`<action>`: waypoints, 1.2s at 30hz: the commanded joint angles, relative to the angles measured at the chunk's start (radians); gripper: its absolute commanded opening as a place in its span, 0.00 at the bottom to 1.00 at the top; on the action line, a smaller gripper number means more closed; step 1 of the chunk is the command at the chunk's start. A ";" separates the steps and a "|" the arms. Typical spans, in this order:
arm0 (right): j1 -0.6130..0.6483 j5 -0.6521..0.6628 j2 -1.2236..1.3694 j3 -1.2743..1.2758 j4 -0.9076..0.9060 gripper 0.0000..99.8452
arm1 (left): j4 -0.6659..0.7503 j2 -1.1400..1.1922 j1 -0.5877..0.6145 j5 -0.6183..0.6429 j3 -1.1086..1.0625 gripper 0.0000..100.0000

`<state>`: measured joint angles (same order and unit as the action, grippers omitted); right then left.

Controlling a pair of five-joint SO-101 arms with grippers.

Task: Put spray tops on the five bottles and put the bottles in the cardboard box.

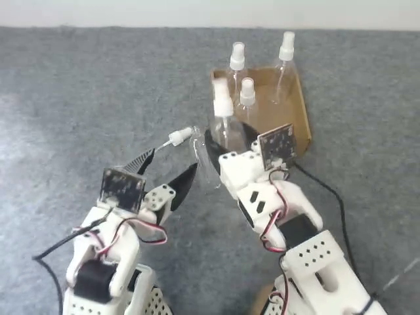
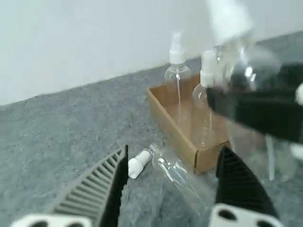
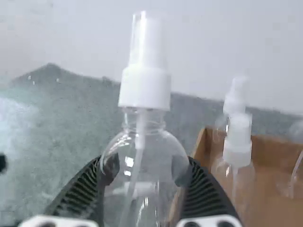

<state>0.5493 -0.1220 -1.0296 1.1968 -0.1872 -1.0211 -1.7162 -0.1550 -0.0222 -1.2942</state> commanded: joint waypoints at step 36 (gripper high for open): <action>0.170 0.044 0.119 -0.617 -0.662 0.01 | 0.064 -0.018 -0.077 -0.043 -0.071 0.28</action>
<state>0.7058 -0.0882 -0.8224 0.6306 -0.7871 -0.9981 -1.7561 -0.2624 -0.0606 -1.3740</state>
